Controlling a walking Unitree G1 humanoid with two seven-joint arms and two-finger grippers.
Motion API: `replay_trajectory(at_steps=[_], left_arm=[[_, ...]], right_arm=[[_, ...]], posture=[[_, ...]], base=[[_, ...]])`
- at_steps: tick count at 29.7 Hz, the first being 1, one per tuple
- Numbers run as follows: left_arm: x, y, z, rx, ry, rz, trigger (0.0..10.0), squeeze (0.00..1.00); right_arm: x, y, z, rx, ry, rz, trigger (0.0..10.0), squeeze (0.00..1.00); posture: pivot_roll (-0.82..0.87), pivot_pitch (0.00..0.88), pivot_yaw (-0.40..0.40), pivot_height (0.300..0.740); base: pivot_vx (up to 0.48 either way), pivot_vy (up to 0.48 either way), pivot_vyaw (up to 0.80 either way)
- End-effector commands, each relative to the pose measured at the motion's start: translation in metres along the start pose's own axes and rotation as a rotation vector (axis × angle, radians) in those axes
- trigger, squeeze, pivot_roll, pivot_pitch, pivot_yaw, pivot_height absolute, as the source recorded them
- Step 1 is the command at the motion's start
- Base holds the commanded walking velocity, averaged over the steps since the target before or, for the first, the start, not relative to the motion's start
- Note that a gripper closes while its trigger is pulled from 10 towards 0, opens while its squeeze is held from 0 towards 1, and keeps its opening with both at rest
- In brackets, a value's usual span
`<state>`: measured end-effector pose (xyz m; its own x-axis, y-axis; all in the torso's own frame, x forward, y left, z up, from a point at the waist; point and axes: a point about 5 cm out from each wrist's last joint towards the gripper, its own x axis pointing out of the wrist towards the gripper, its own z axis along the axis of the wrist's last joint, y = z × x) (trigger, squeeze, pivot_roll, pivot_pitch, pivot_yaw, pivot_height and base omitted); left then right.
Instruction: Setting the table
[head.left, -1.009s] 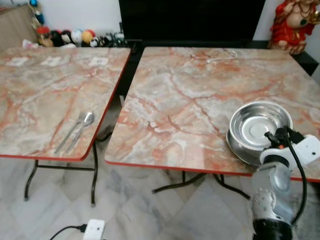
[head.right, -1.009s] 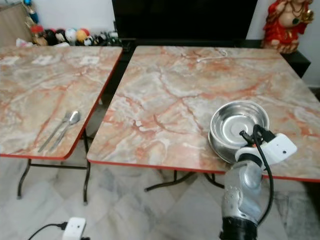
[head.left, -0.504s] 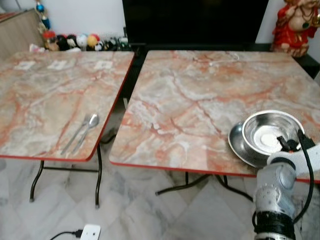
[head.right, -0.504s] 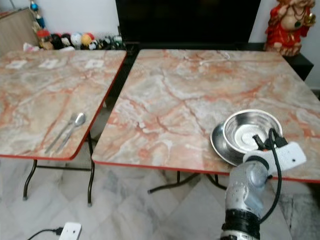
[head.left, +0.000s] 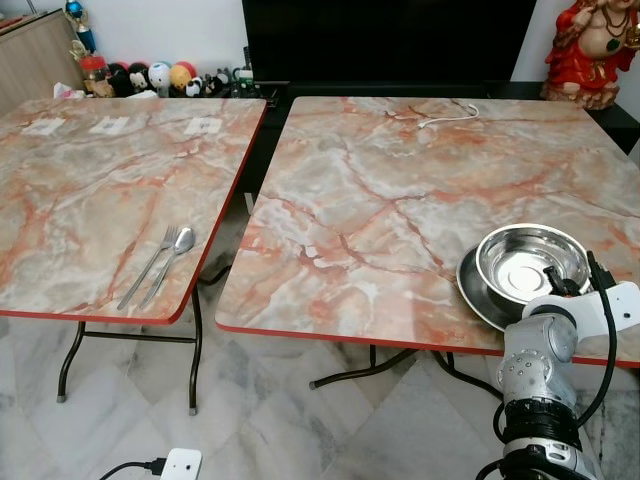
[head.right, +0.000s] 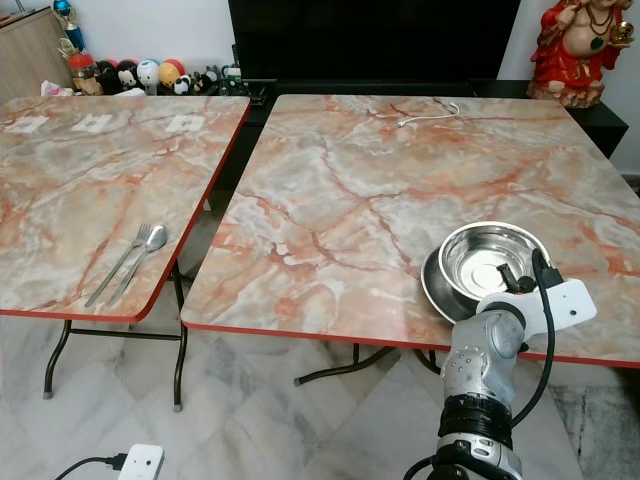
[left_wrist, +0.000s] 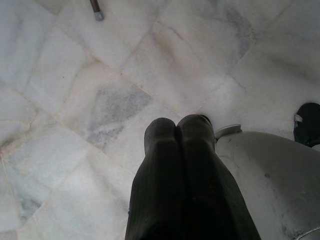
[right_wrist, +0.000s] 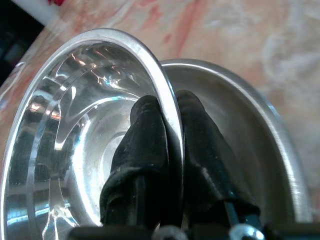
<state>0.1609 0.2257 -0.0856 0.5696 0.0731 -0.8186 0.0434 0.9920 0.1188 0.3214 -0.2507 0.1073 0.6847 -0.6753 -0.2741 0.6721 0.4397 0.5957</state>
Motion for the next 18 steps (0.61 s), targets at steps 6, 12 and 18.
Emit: replay_trajectory(at_steps=[6, 12, 18], left_arm=[[-0.0011, 0.0033, -0.0037, -0.008, 0.011, 0.014, 10.0, 0.0], [-0.0011, 0.0029, -0.0036, -0.011, 0.01, 0.014, 10.0, 0.0], [-0.0011, 0.003, -0.0036, -0.011, 0.01, 0.014, 10.0, 0.0]], right_arm=[[-0.0035, -0.003, -0.0033, 0.021, 0.005, -0.029, 10.0, 0.0], [-0.0036, -0.0032, -0.0056, 0.023, 0.018, -0.033, 10.0, 0.07], [-0.0037, -0.0029, -0.0062, 0.024, 0.021, -0.033, 10.0, 0.1]], posture=[[0.07, 0.0, 0.025, 0.74], [0.08, 0.0, 0.022, 0.74], [0.08, 0.0, 0.022, 0.74]], base=[[0.0, 0.0, 0.0], [0.0, 0.0, 0.0], [0.0, 0.0, 0.0]])
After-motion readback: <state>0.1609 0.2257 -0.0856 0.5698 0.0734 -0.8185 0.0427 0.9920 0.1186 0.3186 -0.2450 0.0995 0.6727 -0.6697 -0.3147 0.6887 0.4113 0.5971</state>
